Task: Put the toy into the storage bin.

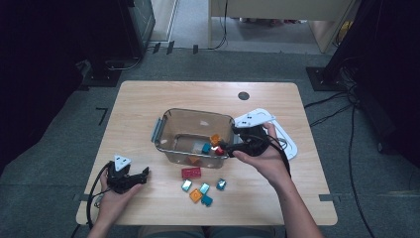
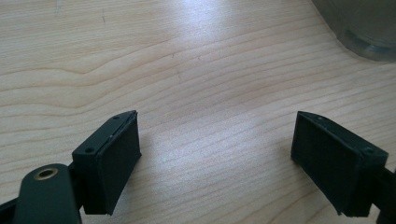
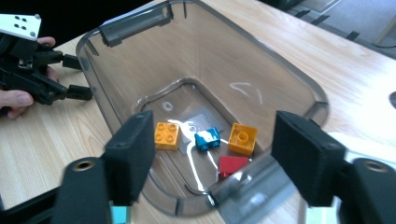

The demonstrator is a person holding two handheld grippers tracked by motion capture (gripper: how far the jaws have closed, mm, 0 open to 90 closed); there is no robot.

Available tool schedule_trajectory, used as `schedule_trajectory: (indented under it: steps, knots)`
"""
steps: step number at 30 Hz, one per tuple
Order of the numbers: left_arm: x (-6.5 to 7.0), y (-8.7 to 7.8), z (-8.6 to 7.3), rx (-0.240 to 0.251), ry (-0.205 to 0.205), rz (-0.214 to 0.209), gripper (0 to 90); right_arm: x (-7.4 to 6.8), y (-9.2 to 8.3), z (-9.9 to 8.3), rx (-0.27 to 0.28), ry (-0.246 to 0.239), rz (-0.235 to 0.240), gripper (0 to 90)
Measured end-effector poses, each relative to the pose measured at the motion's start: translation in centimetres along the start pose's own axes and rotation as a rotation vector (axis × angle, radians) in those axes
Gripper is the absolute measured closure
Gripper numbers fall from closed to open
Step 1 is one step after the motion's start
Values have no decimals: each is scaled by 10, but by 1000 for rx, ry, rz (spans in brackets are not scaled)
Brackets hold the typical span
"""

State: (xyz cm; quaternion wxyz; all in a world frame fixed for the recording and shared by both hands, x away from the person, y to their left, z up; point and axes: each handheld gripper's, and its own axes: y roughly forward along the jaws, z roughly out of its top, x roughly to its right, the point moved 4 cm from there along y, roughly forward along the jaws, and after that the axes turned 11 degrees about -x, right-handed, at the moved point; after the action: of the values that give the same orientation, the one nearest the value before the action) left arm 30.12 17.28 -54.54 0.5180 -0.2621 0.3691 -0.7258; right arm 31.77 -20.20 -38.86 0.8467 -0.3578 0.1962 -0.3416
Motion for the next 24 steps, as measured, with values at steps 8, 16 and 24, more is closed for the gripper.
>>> schedule_trajectory:
  steps: [8, 16, 24]
  knots:
    - [0, 0, 0, -1, 2, 2, 153, 4, -9, -29, -8, 43, -31, 143]
    - [0, 0, 0, -1, 0, 2, 153, -1, 4, -78, -48, 71, -30, 138]
    - [0, 0, 0, 0, 0, 1, 153, -21, 45, -108, -76, 73, 44, 326]
